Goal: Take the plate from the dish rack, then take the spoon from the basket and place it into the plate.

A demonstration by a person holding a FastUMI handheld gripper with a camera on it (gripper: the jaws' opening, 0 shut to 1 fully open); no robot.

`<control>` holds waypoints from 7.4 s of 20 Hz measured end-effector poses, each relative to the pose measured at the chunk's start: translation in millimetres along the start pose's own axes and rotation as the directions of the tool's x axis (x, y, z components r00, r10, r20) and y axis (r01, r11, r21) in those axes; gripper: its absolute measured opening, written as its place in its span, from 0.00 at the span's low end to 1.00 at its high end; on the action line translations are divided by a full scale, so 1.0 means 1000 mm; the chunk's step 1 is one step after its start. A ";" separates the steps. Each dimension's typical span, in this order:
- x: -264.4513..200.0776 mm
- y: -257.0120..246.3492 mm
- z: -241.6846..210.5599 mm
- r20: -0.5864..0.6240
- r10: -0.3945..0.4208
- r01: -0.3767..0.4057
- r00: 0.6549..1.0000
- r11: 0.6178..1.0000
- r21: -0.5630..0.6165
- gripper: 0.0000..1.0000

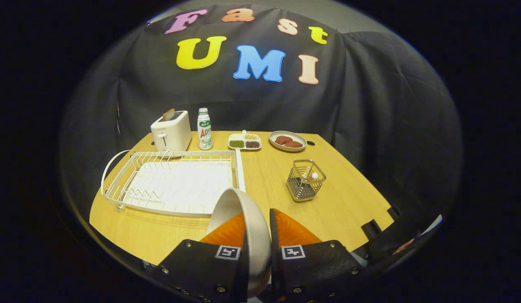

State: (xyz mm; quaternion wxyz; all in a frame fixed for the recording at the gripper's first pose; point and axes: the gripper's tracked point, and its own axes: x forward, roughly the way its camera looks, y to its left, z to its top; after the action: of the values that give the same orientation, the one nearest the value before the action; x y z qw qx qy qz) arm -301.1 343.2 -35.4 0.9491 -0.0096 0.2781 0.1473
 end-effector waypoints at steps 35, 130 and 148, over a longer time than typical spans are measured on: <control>0.100 -0.103 0.046 -0.035 -0.268 0.270 0.963 0.962 0.044 0.28; -0.034 0.123 0.056 0.060 0.338 -0.294 0.939 0.881 -0.372 0.01; -0.003 0.102 0.050 0.078 0.292 -0.255 0.953 0.916 -0.310 0.13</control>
State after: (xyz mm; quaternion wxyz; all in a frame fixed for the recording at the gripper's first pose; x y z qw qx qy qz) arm -306.4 445.2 14.7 0.9222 -0.1034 0.1928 0.3190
